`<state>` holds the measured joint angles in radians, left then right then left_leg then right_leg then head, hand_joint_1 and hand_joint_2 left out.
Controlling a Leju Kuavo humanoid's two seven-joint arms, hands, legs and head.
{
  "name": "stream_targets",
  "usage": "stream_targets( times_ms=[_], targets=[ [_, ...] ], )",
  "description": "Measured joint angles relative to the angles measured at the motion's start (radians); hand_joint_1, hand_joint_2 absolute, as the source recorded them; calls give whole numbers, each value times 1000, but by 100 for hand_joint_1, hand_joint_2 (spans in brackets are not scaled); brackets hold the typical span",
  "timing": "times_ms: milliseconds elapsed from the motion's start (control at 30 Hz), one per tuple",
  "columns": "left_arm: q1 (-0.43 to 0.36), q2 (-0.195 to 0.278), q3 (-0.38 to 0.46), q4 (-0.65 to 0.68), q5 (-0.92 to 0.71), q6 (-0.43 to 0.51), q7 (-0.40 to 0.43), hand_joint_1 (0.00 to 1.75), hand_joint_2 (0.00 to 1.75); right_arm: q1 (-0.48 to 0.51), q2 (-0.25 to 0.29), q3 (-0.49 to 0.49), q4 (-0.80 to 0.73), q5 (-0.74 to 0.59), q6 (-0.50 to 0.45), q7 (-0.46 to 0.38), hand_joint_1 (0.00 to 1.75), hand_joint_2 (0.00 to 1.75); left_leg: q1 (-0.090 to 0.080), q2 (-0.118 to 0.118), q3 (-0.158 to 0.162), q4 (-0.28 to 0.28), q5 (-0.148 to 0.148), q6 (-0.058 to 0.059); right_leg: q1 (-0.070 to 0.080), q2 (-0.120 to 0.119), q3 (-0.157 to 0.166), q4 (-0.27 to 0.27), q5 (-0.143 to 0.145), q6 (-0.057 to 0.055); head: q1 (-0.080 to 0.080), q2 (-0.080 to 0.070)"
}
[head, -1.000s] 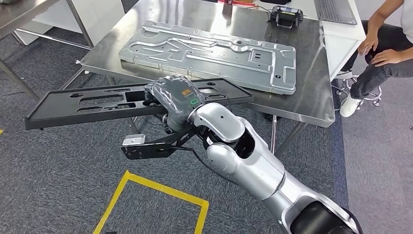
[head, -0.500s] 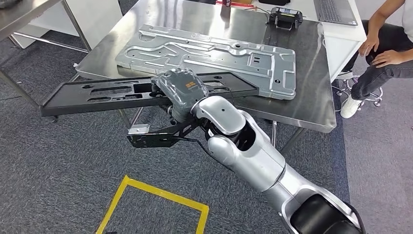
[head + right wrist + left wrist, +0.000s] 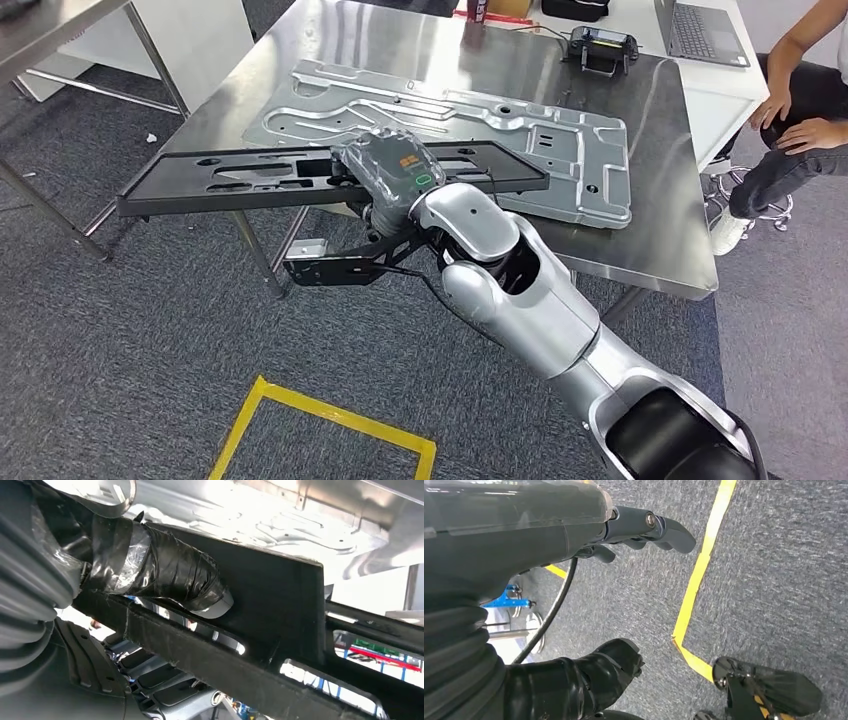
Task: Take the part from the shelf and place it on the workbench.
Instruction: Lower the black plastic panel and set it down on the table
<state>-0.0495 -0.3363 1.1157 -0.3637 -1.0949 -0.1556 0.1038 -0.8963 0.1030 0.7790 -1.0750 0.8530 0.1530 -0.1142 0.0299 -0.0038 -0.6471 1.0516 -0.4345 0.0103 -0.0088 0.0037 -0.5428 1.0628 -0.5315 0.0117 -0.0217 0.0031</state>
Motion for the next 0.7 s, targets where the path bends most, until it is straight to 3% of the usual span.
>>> stream_targets(
  times_ms=[33, 133, 167, 200, 233, 300, 333, 367, 433, 500, 533, 633, 667, 700],
  targets=[
    [0, 0, 0, 0, 1, 0, 0, 0, 175, -3, -2, -3, 0, 0, 0, 0, 175, 175, 0, -1, 7, -3, -4, 6, -1, 0, -26, 46, -9, 2, 0, 0],
    [0, 0, 0, 0, 3, 0, -1, 0, 175, -3, -10, -5, 1, 0, 2, -1, 175, 175, -7, -3, 33, -9, -22, 18, -2, -1, -148, 219, -67, 4, 1, 0],
    [0, 0, 0, 0, 4, 0, -1, 0, 175, -1, -14, -5, 2, 0, 3, -1, 175, 175, -11, -5, 44, -10, -30, 20, -1, -1, -177, 242, -71, 1, 1, 0],
    [0, 0, 0, 0, 5, 0, -1, 0, 175, -1, -18, -6, 3, 0, 4, -1, 175, 175, -15, -7, 56, -10, -39, 21, 3, -1, -189, 230, -54, -5, 1, 0],
    [0, 0, 0, 0, 6, 1, -1, 0, 175, -1, -22, -6, 3, 0, 4, -1, 175, 175, -20, -10, 71, -11, -49, 22, 8, -1, -187, 187, -15, -17, 1, 0],
    [0, -2, 0, 0, 6, 1, -1, 0, 175, -5, -29, -10, 3, 0, 3, -1, 175, 175, -28, -12, 100, -16, -68, 22, 25, 1, -160, 64, 89, -53, -3, 0],
    [0, -3, 0, 0, 7, 1, -1, 0, 175, -7, -31, -11, 3, 0, 3, -1, 175, 175, -29, -12, 111, -21, -75, 20, 34, 2, -147, 15, 123, -70, -5, 0],
    [-1, -4, 0, 0, 7, 1, -1, 0, 175, -9, -34, -13, 3, 0, 4, -1, 175, 175, -27, -12, 121, -29, -78, 16, 42, 3, -137, -15, 141, -83, -8, 0],
    [-2, -4, 1, 0, 7, 1, -1, 0, 175, -13, -37, -14, 0, 0, 4, -1, 175, 175, -24, -10, 137, -38, -72, 4, 47, 3, -114, -49, 141, -98, -10, 0],
    [-3, -2, 1, 0, 8, 1, -2, 0, 175, -16, -38, -17, -2, 0, 4, -1, 175, 175, -25, -6, 137, -12, -70, -3, 40, 2, -78, -81, 141, -106, -9, 0],
    [-4, -1, 1, -1, 8, 1, -2, 0, 175, -18, -39, -18, -3, 0, 4, -1, 175, 175, -25, -5, 120, 25, -77, -6, 34, 2, -61, -91, 139, -106, -9, 0],
    [-4, 1, 1, -1, 8, 2, -2, 0, 175, -19, -39, -19, -2, 0, 4, -1, 175, 175, -15, -3, 6, 188, -137, -23, 25, 1, -31, -97, 118, -91, -10, 0],
    [-3, 2, 1, -1, 8, 2, -2, 0, 175, -17, -39, -19, -2, 0, 4, -1, 175, 175, -11, -3, -26, 216, -155, -30, 22, 1, -23, -94, 107, -83, -10, 0],
    [-2, 2, 1, -1, 8, 2, -2, 0, 175, -15, -40, -19, -2, 0, 5, -1, 175, 175, -6, -2, -43, 211, -154, -37, 18, 2, -14, -90, 95, -75, -10, 0]
  ],
)
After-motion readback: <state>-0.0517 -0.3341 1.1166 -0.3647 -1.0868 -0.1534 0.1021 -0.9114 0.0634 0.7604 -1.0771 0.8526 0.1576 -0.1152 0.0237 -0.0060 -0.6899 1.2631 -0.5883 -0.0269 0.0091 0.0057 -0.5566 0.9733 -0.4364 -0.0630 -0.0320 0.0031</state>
